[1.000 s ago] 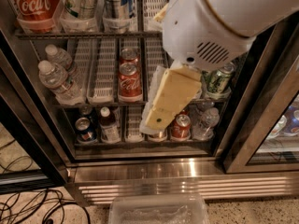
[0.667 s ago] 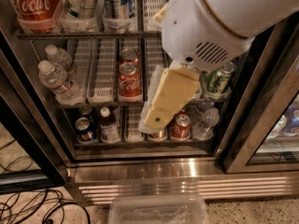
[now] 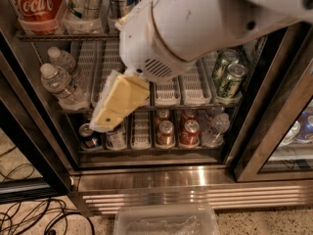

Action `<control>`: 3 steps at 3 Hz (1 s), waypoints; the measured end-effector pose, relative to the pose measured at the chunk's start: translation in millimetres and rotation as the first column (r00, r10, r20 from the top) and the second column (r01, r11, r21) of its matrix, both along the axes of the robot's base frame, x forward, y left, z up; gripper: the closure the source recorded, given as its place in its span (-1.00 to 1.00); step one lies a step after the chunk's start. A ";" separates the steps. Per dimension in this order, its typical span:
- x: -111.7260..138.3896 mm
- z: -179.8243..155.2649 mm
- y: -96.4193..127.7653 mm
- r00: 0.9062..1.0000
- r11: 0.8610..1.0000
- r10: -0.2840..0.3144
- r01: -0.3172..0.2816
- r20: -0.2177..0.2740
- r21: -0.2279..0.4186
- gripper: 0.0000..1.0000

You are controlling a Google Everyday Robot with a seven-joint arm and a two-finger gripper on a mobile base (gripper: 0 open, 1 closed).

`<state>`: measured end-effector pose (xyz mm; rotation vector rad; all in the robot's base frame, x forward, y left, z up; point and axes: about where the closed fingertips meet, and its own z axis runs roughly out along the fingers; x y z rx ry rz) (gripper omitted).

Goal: Pick 7up can from top shelf of fridge

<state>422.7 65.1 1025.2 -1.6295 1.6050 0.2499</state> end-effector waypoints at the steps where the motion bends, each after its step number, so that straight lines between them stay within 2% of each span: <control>1: 7.3 24.9 8.7 0.997 0.999 -0.028 0.024 0.076 0.049 -1.00; 2: 0.5 34.4 13.3 0.995 0.999 -0.021 0.017 0.097 0.048 -1.00; 3: 5.2 33.6 26.4 0.992 0.994 -0.037 0.023 0.123 0.108 -1.00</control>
Offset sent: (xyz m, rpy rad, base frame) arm 0.0084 0.0081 0.0216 0.0480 -0.0686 -0.0253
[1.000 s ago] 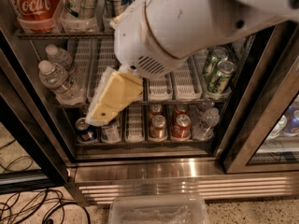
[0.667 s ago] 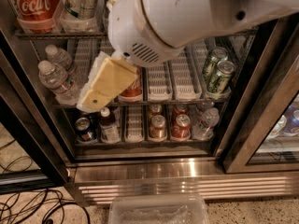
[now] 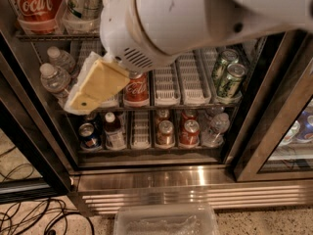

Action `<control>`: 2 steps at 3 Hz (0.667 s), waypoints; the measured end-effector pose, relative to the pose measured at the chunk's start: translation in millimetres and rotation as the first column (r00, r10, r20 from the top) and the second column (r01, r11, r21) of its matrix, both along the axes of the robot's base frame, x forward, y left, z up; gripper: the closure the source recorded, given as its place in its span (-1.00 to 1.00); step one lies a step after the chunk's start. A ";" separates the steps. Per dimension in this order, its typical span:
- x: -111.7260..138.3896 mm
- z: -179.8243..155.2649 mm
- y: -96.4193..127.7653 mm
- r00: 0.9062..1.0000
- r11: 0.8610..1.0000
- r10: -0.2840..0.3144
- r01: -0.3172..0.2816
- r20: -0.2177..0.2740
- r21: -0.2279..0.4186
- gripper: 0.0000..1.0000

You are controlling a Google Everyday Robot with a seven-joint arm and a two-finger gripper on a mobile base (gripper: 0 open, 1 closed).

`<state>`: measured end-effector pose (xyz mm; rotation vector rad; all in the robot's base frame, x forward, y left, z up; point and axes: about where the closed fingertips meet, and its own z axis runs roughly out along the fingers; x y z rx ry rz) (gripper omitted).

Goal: Pick 7up can from top shelf of fridge

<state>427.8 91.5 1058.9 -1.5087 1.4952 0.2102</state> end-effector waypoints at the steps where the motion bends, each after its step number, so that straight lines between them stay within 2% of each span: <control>1: 19.4 -14.3 20.2 0.999 0.993 -0.041 0.041 0.002 0.113 -1.00; 2: 36.9 -29.5 27.4 0.990 0.968 -0.137 0.137 -0.018 0.209 -1.00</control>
Offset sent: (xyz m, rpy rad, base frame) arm 0.0921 0.0231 -0.0482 0.4238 -0.0273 -0.3550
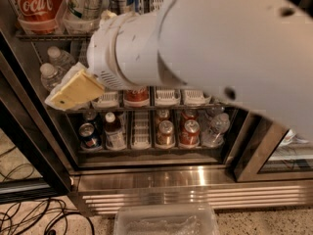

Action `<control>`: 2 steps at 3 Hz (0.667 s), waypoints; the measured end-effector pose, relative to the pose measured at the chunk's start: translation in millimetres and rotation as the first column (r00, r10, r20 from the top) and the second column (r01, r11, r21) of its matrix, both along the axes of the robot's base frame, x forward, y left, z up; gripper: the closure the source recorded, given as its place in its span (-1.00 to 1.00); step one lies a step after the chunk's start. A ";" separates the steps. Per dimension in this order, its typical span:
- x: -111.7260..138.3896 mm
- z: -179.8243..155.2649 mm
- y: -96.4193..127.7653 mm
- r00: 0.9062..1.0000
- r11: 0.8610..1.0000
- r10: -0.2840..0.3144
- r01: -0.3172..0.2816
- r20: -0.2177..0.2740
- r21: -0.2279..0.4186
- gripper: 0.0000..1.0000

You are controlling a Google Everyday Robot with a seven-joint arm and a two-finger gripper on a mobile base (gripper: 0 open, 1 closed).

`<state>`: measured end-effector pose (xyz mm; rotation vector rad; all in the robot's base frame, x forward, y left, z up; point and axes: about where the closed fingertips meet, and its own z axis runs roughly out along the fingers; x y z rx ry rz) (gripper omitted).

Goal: Pick 7up can from top shelf of fridge

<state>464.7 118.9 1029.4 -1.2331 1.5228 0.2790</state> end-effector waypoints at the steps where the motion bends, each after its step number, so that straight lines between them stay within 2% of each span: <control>1: 11.4 -7.7 -5.4 0.991 0.989 -0.132 0.131 0.010 0.075 -1.00; 2: 18.4 -0.2 -24.4 0.962 0.949 -0.270 0.260 0.032 0.180 -1.00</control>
Offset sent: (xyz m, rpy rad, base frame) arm 0.0665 -0.0109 0.0110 0.3320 -0.1029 -0.4963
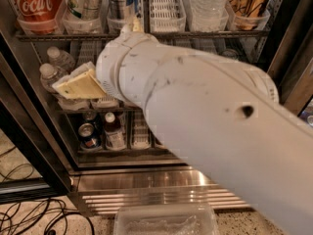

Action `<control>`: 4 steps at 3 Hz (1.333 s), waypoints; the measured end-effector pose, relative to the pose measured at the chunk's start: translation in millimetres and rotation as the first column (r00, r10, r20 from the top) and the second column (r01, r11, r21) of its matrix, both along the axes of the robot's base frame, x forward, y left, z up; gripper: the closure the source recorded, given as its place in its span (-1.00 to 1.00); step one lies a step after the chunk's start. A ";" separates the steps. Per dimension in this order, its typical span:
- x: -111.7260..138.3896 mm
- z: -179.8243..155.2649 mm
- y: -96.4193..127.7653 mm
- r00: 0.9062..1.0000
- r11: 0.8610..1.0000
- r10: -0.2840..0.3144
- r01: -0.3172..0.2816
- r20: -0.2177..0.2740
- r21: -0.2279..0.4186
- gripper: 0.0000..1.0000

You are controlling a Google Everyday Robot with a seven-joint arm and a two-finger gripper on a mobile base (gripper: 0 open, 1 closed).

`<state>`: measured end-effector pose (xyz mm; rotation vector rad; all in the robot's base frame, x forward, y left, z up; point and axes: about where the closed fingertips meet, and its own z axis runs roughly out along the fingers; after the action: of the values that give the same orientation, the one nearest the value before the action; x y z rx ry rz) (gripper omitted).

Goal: Pick 7up can from top shelf of fridge

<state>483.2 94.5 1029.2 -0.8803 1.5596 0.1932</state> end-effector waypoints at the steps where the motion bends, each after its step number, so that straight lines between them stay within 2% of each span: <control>1: 3.7 11.0 -15.3 0.995 0.989 -0.098 0.094 0.028 0.118 -1.00; 2: 8.6 16.5 -13.6 0.992 0.973 -0.127 0.119 0.028 0.200 -1.00; 3: 8.0 17.7 -12.1 0.992 0.973 -0.125 0.116 0.032 0.199 -1.00; 4: 14.0 17.4 -2.1 0.992 0.972 -0.113 0.097 0.063 0.215 -1.00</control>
Offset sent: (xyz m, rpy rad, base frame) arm 0.0583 0.0264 0.0174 0.2932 -0.0206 -0.1808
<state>497.2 92.4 1046.6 -0.6299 1.4806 0.2426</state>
